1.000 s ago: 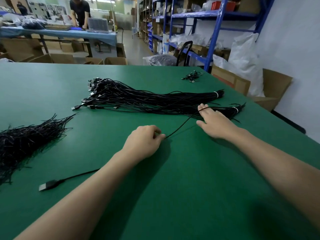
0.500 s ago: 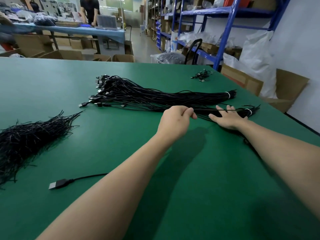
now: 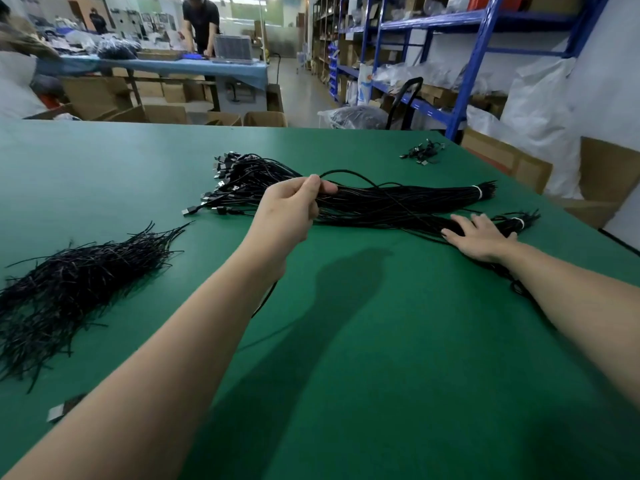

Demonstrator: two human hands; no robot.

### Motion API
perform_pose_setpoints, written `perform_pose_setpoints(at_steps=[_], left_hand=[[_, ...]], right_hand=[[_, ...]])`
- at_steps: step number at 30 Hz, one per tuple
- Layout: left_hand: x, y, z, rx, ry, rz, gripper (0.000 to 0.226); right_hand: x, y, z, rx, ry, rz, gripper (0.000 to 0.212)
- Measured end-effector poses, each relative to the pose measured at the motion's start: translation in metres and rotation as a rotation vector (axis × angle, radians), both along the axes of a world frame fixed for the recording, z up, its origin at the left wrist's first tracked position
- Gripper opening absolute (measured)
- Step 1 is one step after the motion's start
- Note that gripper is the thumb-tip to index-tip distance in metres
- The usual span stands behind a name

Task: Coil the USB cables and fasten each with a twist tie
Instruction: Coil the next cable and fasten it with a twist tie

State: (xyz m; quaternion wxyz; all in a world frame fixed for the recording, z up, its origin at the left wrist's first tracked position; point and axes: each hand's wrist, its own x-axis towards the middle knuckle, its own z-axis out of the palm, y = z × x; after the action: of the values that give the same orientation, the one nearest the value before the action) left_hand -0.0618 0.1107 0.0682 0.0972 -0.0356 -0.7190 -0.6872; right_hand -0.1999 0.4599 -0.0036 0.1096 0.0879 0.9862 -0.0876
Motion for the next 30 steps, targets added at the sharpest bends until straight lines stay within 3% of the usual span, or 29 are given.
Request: perform_pose_setpoints(at_steps=[3,5,8,9,10,12,14,16,20,23,26,30], left_hand=[[0.016,-0.008,0.004,0.07,-0.017,-0.044,0.031],[0.025,-0.013,0.014,0.116,-0.029,-0.058,0.031],[0.032,-0.013,0.036,0.256,-0.023,-0.11,0.031],[0.034,-0.01,0.045,0.301,-0.012,-0.133,0.03],[0.035,-0.006,0.053,0.336,0.002,-0.156,0.03],[0.038,0.004,0.069,0.383,0.04,-0.195,0.028],[0.04,0.014,0.083,0.42,0.073,-0.22,0.026],[0.042,0.021,0.095,0.473,0.088,-0.223,0.026],[0.042,0.021,0.112,0.607,0.104,-0.236,0.025],[0.038,0.014,0.117,0.676,0.114,-0.185,0.023],[0.032,0.001,0.111,0.696,0.103,-0.101,0.024],[0.028,-0.028,0.082,0.37,-0.032,0.041,0.028]], right_hand=[[0.008,-0.012,0.017,0.09,-0.014,-0.002,0.074],[0.024,-0.032,0.035,0.119,0.183,0.045,0.068],[0.075,-0.084,0.058,-0.181,0.662,0.196,0.039],[0.099,-0.106,0.062,-0.359,0.692,0.255,0.031],[0.124,-0.13,0.064,-0.554,0.617,0.312,0.025],[0.175,-0.177,0.063,-0.944,0.261,0.461,0.02],[0.211,-0.213,0.054,-1.182,-0.043,0.566,0.033],[0.231,-0.239,0.041,-1.34,-0.172,0.568,0.044],[0.254,-0.258,0.026,-1.682,-0.321,0.412,0.029],[0.263,-0.255,0.017,-1.805,-0.389,0.266,0.032],[0.265,-0.244,0.016,-1.778,-0.42,0.195,0.038],[0.258,-0.22,0.026,-1.776,-0.363,0.155,0.038]])
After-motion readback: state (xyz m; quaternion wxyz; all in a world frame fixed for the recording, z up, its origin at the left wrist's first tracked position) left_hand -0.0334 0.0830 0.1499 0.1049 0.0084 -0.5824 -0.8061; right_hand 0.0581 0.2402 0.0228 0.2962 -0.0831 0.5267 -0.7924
